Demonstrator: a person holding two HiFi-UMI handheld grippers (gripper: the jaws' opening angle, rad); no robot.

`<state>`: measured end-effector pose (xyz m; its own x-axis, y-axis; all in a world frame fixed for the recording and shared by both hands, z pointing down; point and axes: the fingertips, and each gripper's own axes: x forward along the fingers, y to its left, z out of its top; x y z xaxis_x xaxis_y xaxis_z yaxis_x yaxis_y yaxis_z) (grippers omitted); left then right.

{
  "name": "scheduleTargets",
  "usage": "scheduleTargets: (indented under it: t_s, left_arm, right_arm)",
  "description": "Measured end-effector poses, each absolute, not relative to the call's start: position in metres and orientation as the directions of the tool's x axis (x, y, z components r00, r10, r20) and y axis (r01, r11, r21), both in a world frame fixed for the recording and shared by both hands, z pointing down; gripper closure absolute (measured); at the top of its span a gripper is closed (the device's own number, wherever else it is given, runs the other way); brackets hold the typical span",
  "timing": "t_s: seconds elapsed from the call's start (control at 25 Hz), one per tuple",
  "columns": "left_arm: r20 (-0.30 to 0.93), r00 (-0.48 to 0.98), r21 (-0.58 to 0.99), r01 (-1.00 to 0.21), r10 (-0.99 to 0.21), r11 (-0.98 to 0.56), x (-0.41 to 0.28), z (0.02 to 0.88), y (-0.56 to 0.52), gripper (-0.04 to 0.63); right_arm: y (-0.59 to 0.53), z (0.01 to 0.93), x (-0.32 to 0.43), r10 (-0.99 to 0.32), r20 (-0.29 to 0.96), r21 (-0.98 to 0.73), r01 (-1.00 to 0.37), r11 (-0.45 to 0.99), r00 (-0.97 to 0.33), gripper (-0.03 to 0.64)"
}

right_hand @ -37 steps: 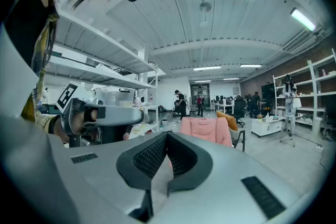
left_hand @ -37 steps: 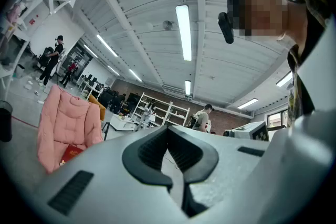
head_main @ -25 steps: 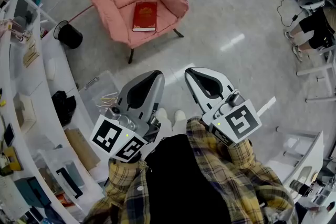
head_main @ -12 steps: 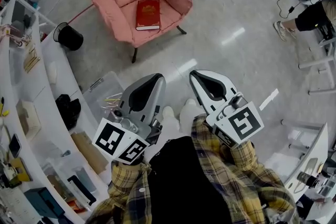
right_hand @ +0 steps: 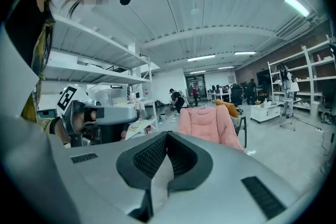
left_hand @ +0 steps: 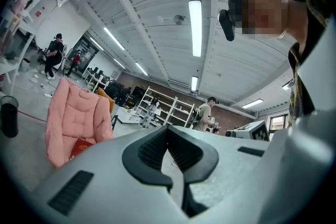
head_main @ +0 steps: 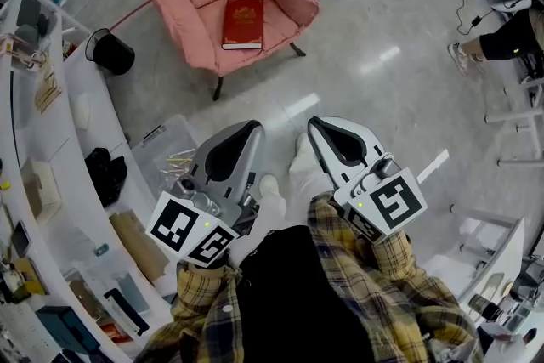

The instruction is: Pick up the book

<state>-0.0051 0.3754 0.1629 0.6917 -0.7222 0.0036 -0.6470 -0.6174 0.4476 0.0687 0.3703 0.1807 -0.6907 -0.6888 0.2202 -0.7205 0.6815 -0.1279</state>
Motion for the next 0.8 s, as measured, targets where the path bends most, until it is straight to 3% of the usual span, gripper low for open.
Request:
scheduleTargets:
  t_s: [0.8]
  left_arm:
    - [-0.003,0.610,0.426,-0.716,-0.792,-0.553,0.099,0.149,0.222,0.592]
  right_arm:
    - [0.220,0.171,0.175,-0.616,0.208,-0.121,-0.645,0.754,-0.760,0.598]
